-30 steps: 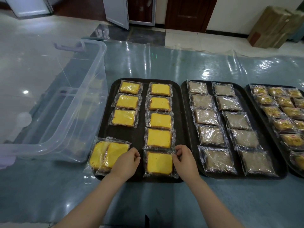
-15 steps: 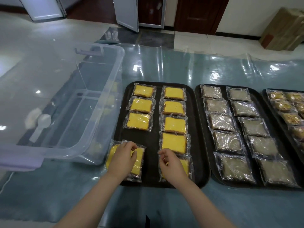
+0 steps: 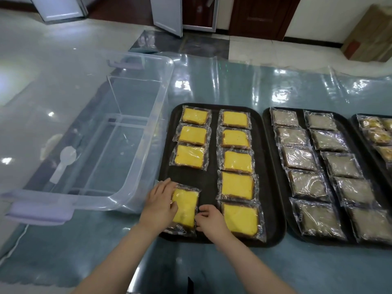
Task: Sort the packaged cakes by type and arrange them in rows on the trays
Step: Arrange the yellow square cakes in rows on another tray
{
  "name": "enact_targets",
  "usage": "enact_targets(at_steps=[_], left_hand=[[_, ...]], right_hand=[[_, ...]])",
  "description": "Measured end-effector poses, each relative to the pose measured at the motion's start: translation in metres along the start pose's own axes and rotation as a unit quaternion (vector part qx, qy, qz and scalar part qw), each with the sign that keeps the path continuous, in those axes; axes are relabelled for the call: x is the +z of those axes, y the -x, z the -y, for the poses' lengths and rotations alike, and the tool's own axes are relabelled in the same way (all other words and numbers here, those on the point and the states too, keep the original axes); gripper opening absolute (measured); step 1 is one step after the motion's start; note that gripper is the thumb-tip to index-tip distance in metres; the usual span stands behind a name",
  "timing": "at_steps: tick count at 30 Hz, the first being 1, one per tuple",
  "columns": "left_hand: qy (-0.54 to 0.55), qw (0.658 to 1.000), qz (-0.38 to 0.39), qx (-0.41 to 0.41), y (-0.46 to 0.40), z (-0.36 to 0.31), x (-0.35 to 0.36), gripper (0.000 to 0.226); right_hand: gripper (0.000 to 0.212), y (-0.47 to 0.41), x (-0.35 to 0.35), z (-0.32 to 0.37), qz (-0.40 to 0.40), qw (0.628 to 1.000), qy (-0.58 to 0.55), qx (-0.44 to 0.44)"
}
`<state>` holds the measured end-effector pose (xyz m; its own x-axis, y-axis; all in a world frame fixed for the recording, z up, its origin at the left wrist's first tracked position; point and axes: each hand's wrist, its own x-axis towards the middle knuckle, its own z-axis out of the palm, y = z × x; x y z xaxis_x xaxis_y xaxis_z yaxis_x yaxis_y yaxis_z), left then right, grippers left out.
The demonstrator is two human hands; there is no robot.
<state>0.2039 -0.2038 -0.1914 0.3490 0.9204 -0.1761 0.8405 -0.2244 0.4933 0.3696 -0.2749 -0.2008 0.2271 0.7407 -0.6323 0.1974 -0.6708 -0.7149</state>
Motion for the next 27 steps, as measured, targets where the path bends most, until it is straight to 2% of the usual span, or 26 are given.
enact_targets(at_steps=[5, 15, 27], left_hand=[[-0.031, 0.999, 0.023, -0.015, -0.003, 0.001, 0.002, 0.062], [-0.120, 0.993, -0.005, 0.018, 0.002, 0.000, 0.002, 0.055], [-0.221, 0.974, 0.049, -0.002, 0.010, -0.009, -0.006, 0.050]], right_hand=[[0.044, -0.003, 0.006, 0.002, -0.009, 0.999, -0.027, 0.024], [0.017, 0.002, 0.012, -0.001, -0.055, 0.998, 0.011, -0.029], [0.029, -0.001, 0.000, 0.003, -0.065, 0.997, 0.002, -0.048]])
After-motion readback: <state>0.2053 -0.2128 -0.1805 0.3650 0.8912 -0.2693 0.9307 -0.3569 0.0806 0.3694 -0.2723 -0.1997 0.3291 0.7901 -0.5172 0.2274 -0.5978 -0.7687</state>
